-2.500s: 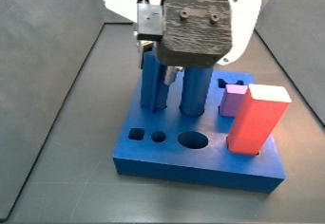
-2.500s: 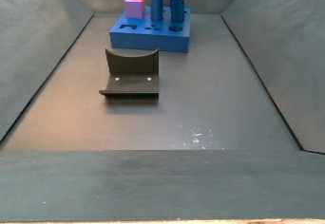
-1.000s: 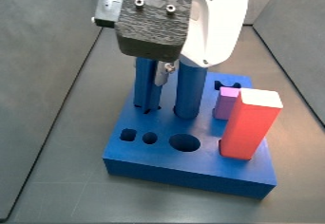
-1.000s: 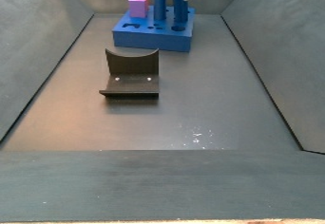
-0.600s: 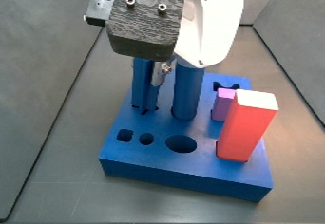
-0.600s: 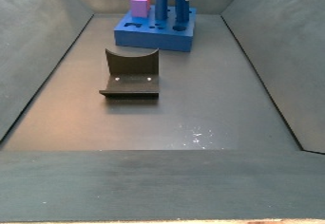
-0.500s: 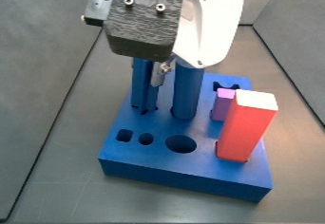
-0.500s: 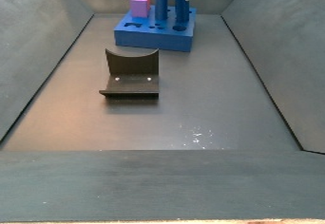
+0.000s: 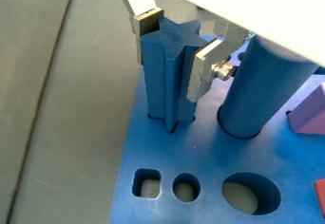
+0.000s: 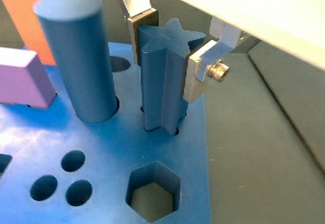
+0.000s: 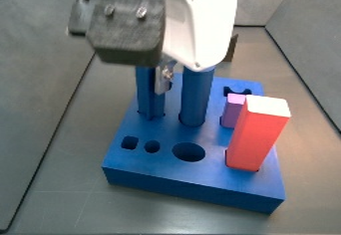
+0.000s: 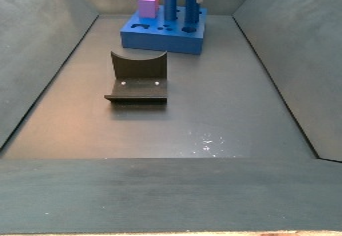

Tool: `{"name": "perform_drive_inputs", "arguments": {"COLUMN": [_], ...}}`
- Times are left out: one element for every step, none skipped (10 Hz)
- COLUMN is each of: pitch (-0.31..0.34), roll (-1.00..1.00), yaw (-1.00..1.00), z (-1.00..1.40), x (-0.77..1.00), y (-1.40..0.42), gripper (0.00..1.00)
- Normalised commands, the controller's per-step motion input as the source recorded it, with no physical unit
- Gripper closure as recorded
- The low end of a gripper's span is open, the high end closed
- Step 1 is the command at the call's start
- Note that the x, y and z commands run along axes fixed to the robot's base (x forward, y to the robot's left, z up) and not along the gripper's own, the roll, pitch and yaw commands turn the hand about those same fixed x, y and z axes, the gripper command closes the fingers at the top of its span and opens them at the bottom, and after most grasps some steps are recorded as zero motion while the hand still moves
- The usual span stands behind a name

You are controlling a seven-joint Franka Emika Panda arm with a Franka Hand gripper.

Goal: Pick up the star object. Move up. Place the star object on the fixture. Regrasp the star object. Move to above the board. Insert the star object.
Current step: Insert the star object.

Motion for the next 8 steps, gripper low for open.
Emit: {"name": "perform_drive_inputs", "arguments": {"pitch": [-0.057, -0.043, 0.0, 0.0, 0.0, -0.016, 0.0, 0.0], "roll": [0.36, 0.42, 0.47, 0.16, 0.0, -0.15, -0.04, 0.0], "yaw": [0.07, 0.04, 0.01, 0.0, -0.02, -0.06, -0.04, 0.0], "z": [-0.39, -0.43, -0.43, -0.45, -0.34, -0.13, 0.0, 0.0], "x": [0.0, 0.04, 0.04, 0.0, 0.03, 0.03, 0.02, 0.0], "y": [-0.25, -0.24, -0.3, -0.12, 0.0, 0.09, 0.02, 0.0], "gripper": [1.0, 1.0, 1.0, 1.0, 1.0, 1.0, 1.0, 1.0]}}
